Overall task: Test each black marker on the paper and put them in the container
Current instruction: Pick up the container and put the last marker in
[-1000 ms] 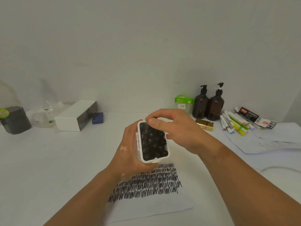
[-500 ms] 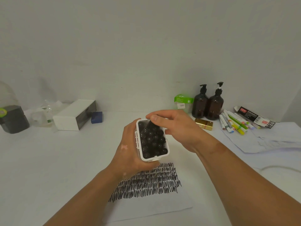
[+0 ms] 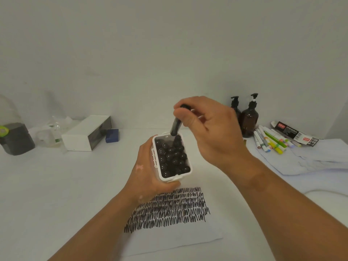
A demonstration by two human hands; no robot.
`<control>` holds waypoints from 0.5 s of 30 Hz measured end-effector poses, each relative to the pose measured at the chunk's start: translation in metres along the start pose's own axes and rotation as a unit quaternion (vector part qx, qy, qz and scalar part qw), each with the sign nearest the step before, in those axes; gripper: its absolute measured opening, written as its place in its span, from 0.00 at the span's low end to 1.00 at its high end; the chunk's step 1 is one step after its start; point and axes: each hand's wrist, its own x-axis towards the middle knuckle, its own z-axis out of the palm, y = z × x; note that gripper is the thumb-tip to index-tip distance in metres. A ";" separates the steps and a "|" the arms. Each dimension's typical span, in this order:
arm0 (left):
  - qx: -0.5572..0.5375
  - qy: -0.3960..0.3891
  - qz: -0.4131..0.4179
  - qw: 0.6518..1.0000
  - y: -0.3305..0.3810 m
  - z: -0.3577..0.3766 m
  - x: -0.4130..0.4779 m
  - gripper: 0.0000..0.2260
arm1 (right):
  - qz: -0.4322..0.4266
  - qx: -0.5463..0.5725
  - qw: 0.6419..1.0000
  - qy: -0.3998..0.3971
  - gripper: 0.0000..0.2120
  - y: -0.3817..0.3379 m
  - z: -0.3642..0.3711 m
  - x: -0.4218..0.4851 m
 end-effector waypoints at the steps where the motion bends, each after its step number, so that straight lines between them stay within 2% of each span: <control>1: -0.001 -0.002 -0.001 1.000 0.000 0.000 0.000 0.54 | 0.016 0.033 0.999 0.002 0.10 -0.003 -0.005 -0.003; 4: -0.001 -0.007 0.001 1.000 0.002 0.001 0.000 0.55 | 0.053 0.130 0.990 0.001 0.08 -0.006 -0.013 -0.026; 6: -0.001 -0.007 0.004 1.000 0.003 0.001 -0.001 0.55 | 0.068 0.148 0.987 -0.006 0.06 -0.003 -0.013 -0.044; 11: -0.002 -0.006 0.012 1.000 0.006 0.002 -0.002 0.54 | 0.108 0.089 0.990 -0.017 0.08 0.007 -0.008 -0.066; 15: -0.005 -0.005 0.010 1.000 0.007 0.003 -0.002 0.53 | 0.058 -0.007 0.997 -0.048 0.14 0.010 -0.006 -0.068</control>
